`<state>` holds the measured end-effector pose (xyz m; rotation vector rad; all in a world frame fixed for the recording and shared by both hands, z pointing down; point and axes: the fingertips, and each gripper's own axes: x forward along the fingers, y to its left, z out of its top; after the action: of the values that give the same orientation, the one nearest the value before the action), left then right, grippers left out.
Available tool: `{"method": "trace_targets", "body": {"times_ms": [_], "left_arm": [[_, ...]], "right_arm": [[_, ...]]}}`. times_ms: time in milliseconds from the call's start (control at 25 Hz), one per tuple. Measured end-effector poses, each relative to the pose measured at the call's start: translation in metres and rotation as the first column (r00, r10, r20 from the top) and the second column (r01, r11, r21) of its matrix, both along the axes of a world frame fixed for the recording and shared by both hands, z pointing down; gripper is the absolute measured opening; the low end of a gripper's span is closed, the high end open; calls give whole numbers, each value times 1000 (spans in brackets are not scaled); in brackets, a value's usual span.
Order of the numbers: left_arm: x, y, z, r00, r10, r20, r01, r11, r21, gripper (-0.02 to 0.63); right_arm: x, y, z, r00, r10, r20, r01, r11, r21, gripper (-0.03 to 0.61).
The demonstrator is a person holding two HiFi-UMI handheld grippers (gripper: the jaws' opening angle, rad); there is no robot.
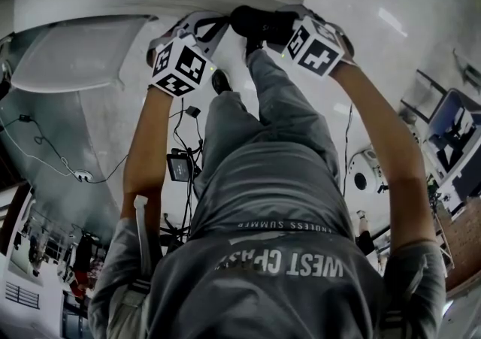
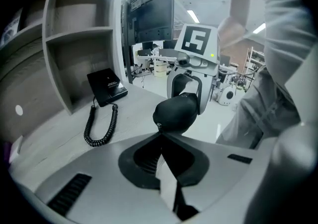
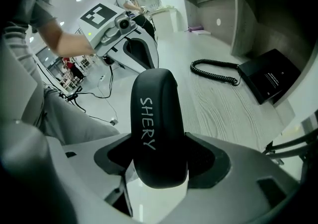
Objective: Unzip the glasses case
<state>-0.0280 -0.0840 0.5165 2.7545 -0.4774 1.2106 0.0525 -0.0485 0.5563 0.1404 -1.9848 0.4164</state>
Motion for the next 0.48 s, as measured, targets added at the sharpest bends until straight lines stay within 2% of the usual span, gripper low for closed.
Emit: {"method": "trace_targets", "body": {"times_ms": [320, 480], "left_arm": [[-1, 1, -3, 998, 19, 66, -21, 1000, 21, -2], [-4, 3, 2, 991, 30, 128, -33, 999, 24, -2]], "right_arm": [[-3, 2, -3, 996, 74, -45, -79, 991, -105, 313], [-5, 1, 0, 994, 77, -80, -86, 989, -121, 313]]}}
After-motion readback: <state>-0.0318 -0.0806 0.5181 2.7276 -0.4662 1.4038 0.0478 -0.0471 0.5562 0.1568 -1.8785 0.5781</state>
